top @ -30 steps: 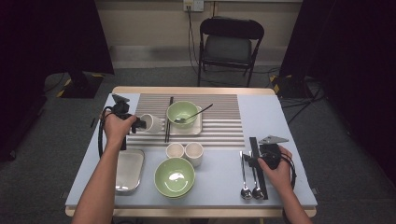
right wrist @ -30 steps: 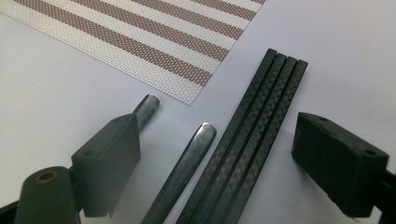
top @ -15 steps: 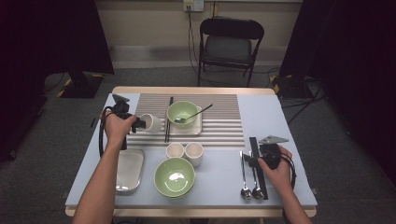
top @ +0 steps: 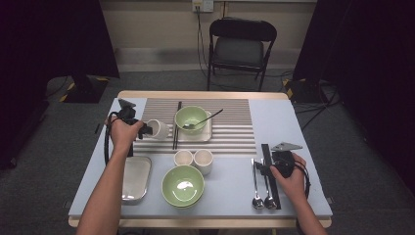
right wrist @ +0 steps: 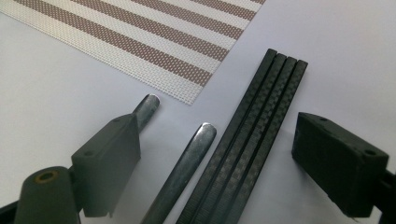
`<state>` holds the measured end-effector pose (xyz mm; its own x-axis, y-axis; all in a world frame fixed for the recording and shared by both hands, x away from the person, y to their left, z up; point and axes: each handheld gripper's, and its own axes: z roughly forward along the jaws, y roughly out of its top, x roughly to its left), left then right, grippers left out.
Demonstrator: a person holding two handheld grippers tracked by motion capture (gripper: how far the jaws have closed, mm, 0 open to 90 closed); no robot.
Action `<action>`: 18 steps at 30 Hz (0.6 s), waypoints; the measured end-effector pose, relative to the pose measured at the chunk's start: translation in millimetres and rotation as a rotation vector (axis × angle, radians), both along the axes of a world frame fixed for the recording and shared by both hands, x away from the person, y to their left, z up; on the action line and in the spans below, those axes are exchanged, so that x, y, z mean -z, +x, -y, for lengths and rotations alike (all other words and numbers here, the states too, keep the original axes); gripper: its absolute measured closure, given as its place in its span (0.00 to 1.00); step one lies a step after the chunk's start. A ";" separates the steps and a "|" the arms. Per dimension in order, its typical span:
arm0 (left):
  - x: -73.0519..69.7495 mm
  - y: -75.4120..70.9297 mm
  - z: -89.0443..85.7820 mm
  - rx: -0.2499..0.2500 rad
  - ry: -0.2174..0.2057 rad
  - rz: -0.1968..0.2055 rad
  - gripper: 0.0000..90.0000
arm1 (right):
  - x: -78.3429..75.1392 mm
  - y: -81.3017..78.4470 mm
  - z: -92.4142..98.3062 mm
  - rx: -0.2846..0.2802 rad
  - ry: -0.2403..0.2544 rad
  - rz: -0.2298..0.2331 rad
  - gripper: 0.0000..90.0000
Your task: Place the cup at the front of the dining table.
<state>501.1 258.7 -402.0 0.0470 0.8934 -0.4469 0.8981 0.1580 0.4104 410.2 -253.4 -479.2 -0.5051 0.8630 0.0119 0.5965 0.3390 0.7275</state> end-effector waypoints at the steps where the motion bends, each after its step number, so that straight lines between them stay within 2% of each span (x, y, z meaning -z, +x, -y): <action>1: 0.0 0.1 0.1 -0.002 -0.003 0.002 0.92 | -0.1 -0.1 -0.1 0.001 0.000 -0.001 0.16; 6: 0.5 0.9 -0.1 0.008 -0.007 0.002 0.92 | -0.1 0.0 0.0 0.001 -0.001 0.000 0.16; 11: 2.2 2.3 -0.2 -0.016 0.003 0.002 0.92 | 0.1 0.0 0.0 -0.001 0.000 0.002 0.16; 14: 2.9 3.3 -0.8 -0.008 0.000 0.004 0.92 | 0.1 0.0 -0.1 -0.001 0.000 0.002 0.16; 18: 4.6 4.3 0.0 -0.023 0.005 0.000 0.92 | 0.1 0.0 -0.1 -0.001 -0.001 0.002 0.16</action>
